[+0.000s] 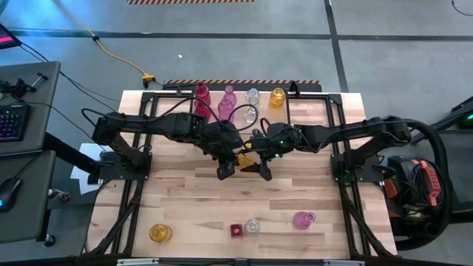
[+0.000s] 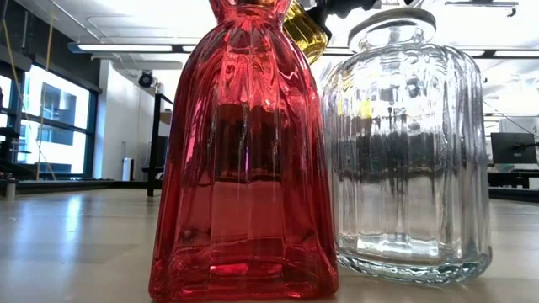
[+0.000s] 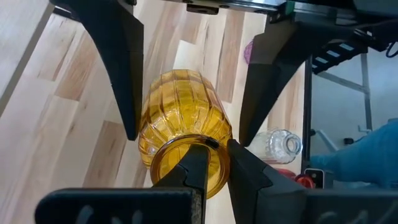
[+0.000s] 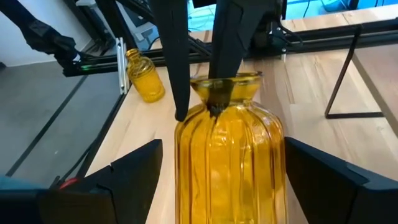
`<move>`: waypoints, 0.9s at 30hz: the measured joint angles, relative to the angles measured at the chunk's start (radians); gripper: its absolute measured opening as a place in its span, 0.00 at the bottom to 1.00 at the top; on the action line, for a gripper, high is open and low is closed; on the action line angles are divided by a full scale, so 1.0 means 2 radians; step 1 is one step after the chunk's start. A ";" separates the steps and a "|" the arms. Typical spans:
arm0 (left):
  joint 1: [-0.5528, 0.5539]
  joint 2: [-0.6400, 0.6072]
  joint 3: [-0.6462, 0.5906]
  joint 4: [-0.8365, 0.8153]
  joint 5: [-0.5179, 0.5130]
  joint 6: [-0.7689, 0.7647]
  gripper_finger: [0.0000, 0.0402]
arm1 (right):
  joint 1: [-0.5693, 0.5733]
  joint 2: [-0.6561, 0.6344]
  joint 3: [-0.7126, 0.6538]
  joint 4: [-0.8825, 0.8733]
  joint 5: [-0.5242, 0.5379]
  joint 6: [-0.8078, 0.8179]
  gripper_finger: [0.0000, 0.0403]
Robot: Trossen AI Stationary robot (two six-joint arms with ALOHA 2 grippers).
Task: Sort vases onto shelf
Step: Put the top yellow vase on the shelf aligned with the other yellow vase
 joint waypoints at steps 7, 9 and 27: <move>0.002 0.000 -0.001 -0.001 0.002 0.010 0.06 | 0.000 0.007 0.001 -0.006 0.002 0.009 0.66; 0.003 0.000 -0.001 -0.003 0.002 0.009 0.06 | 0.000 0.009 0.001 -0.004 0.002 0.007 0.61; 0.010 0.000 -0.001 0.002 -0.001 0.013 0.17 | 0.000 0.011 0.000 -0.006 0.000 0.018 0.56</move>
